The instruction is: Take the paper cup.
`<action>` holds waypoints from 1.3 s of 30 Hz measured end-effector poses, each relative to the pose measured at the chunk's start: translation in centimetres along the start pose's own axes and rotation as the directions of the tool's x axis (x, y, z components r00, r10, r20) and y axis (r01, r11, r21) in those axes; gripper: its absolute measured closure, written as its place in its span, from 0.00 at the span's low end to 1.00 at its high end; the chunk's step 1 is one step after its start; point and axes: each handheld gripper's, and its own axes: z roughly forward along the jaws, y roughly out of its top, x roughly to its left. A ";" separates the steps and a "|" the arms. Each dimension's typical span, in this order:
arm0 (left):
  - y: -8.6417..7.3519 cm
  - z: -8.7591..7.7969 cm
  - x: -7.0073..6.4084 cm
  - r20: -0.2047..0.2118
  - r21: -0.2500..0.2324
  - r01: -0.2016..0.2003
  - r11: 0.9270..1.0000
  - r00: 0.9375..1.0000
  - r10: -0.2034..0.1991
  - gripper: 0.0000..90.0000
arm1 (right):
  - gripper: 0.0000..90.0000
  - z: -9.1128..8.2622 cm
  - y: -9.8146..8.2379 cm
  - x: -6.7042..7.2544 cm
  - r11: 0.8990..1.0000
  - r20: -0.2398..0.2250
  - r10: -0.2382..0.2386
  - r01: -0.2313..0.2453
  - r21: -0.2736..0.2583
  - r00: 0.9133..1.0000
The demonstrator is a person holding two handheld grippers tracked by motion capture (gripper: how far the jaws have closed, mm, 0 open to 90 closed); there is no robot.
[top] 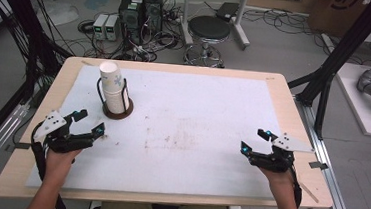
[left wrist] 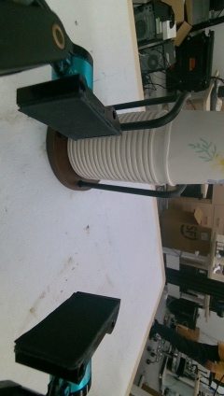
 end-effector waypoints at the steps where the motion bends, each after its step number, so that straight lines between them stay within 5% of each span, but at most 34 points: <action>1: 0.0 0.0 0.0 -0.001 -0.001 0.000 1.000 1.000 0.000 0.17 | 0.22 0.0 0.0 -0.1 1.000 0.003 -0.005 0.005 -0.003 1.000; 12: 0.0 0.1 -0.2 0.010 0.003 0.000 1.000 1.000 0.000 0.17 | 0.22 -0.2 0.0 0.1 1.000 -0.002 -0.009 0.009 0.001 1.000; 23: 0.2 0.8 -0.3 0.041 0.002 0.043 0.999 0.998 -0.043 0.17 | 0.22 -0.1 -0.1 0.0 1.000 -0.016 0.001 -0.001 0.007 1.000; 30: 2.5 1.6 0.4 0.005 -0.019 0.020 1.000 1.000 -0.020 0.17 | 0.22 0.1 -0.2 0.0 1.000 -0.026 0.005 -0.005 0.006 1.000; 39: 5.9 3.2 1.2 0.020 -0.024 -0.019 1.000 1.000 0.019 0.16 | 0.22 0.3 0.0 0.6 1.000 -0.047 -0.009 0.010 0.015 0.999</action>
